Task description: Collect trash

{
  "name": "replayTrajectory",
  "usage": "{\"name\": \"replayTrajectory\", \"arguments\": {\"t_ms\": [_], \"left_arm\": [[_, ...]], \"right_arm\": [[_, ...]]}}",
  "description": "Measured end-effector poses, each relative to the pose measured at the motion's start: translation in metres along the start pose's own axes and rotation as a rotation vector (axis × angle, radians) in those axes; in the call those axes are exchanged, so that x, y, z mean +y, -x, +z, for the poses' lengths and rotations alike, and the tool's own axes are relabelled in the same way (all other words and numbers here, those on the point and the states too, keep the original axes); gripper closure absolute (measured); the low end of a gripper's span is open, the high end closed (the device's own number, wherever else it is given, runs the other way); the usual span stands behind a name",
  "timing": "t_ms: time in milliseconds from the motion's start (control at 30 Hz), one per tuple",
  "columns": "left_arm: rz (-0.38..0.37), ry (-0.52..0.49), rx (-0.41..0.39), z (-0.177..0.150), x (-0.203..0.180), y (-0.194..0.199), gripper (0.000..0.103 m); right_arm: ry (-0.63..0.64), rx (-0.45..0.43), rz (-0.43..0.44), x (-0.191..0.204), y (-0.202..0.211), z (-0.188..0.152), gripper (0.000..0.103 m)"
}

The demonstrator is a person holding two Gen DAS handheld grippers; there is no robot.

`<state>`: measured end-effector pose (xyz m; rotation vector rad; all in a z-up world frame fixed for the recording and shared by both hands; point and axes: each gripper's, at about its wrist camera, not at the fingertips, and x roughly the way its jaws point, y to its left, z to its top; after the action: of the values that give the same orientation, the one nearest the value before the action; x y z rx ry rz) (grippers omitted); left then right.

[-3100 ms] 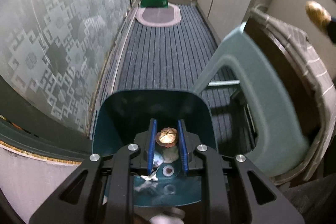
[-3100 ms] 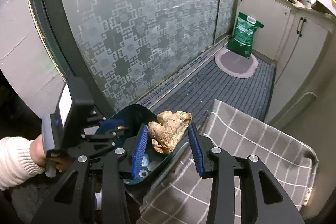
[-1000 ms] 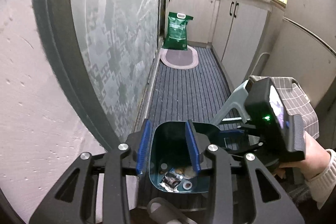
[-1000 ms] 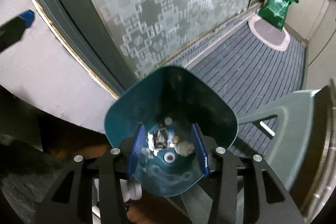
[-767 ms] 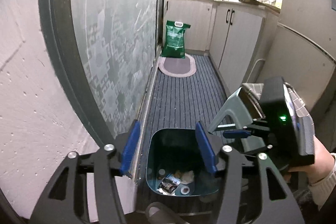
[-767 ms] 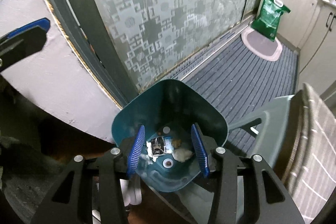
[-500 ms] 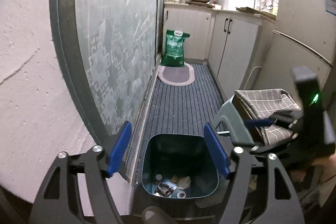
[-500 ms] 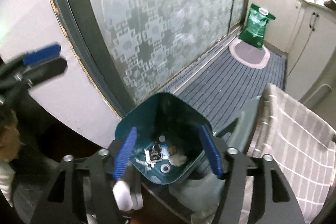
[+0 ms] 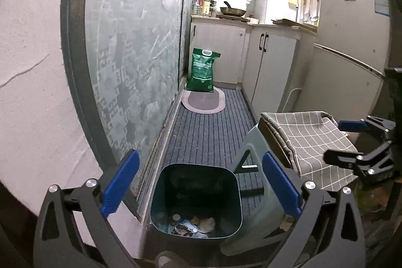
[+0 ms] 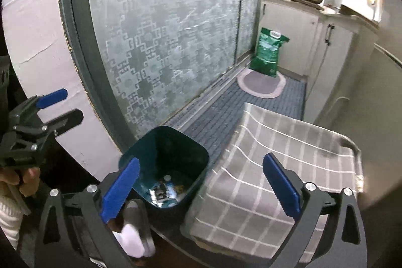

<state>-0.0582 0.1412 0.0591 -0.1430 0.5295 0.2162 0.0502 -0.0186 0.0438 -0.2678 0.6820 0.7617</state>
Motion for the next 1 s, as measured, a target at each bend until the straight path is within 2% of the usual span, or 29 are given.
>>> {"name": "replayTrajectory", "arguments": {"t_ms": [233, 433, 600, 733, 1000], "left_arm": [[-0.031, -0.003, -0.011, -0.006, -0.017, 0.006, 0.003], [-0.02, 0.013, -0.019, -0.008, -0.019, 0.011, 0.003], [-0.001, -0.016, 0.002, -0.012, -0.025, 0.005, 0.003], [0.026, -0.031, 0.023, -0.016, -0.028, -0.003, 0.003], [0.052, -0.039, 0.023, -0.017, -0.031, -0.002, 0.003]], "right_arm": [[-0.052, -0.028, -0.04, -0.02, 0.016, -0.026, 0.003], [-0.097, -0.043, -0.078, -0.035, 0.021, -0.042, 0.003], [-0.097, -0.051, -0.13, -0.044, 0.016, -0.045, 0.003], [-0.138, -0.047, -0.127, -0.053, 0.013, -0.046, 0.003], [-0.1, -0.049, -0.112, -0.042, 0.012, -0.043, 0.003]]}}
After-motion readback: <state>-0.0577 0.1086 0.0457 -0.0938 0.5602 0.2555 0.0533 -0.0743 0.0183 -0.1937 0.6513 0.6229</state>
